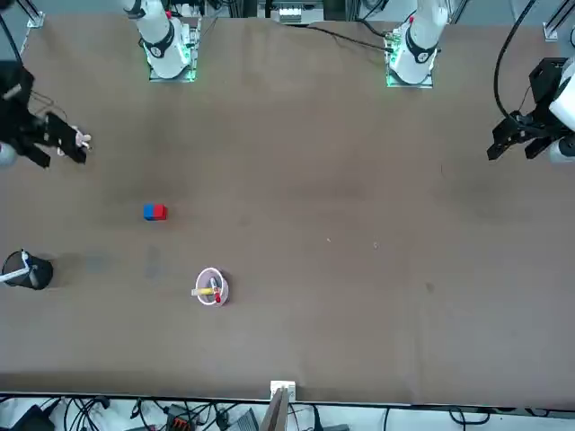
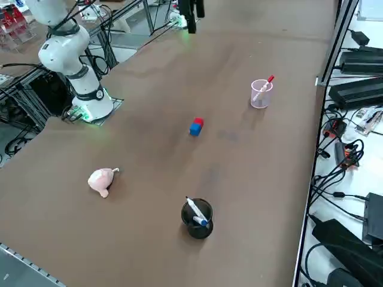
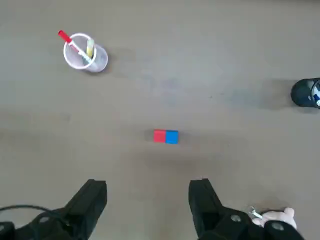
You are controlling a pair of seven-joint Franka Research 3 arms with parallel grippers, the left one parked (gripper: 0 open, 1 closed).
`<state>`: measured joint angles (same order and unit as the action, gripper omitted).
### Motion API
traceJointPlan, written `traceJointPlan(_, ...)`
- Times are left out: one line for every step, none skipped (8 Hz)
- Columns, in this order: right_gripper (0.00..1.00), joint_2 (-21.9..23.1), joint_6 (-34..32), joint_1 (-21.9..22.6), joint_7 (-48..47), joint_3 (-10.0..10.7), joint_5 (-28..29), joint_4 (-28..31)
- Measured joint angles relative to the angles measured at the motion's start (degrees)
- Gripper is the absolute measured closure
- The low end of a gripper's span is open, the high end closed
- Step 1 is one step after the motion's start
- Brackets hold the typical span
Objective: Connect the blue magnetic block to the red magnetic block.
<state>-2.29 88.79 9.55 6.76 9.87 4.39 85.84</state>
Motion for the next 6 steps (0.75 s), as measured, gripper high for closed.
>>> traceJointPlan(0.00,0.8,-0.7,-2.6,0.9,-2.7,-0.6,0.3)
traceJointPlan(0.00,1.4,-0.9,-3.7,1.0,-4.3,-2.1,0.9)
traceJointPlan(0.00,1.8,-1.0,-3.9,1.0,-5.1,-3.5,1.7)
traceJointPlan(0.00,1.9,-1.0,-3.9,0.2,-5.5,-4.1,2.2)
traceJointPlan(0.00,1.9,-1.0,-3.9,-1.5,-5.7,-4.3,2.5)
traceJointPlan(0.00,1.9,-1.0,-3.9,-2.9,-5.9,-4.4,2.7)
